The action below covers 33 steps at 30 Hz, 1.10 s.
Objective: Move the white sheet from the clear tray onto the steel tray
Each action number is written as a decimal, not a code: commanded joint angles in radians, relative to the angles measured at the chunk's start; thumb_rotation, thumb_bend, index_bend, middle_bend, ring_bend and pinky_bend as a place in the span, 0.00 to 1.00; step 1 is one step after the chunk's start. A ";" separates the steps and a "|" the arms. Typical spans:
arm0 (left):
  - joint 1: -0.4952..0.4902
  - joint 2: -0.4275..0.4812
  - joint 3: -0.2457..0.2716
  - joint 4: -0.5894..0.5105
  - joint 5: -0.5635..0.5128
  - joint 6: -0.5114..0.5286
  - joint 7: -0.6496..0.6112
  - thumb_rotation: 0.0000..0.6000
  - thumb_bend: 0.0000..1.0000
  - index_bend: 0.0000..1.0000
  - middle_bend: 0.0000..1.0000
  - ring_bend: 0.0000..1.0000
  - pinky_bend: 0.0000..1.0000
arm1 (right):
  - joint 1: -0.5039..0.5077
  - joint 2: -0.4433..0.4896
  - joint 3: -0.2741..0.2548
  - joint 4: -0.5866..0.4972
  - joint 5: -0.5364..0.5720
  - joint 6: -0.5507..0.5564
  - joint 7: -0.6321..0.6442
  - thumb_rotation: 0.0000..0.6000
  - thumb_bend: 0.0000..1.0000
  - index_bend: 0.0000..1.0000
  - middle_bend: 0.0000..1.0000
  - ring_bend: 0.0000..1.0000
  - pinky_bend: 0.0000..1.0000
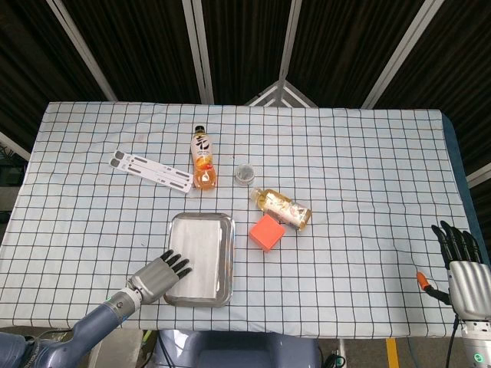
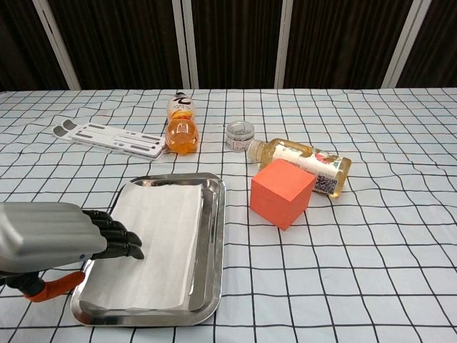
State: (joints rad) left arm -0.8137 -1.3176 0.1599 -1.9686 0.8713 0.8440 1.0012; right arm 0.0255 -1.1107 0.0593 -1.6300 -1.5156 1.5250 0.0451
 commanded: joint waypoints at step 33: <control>0.009 0.144 0.038 -0.145 0.204 0.205 -0.165 1.00 0.49 0.00 0.00 0.00 0.00 | -0.002 0.002 0.000 0.002 -0.003 0.004 0.007 1.00 0.33 0.00 0.00 0.00 0.00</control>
State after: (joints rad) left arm -0.8301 -1.2246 0.2022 -2.0792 1.0270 1.0057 0.8811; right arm 0.0238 -1.1090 0.0590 -1.6286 -1.5185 1.5295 0.0518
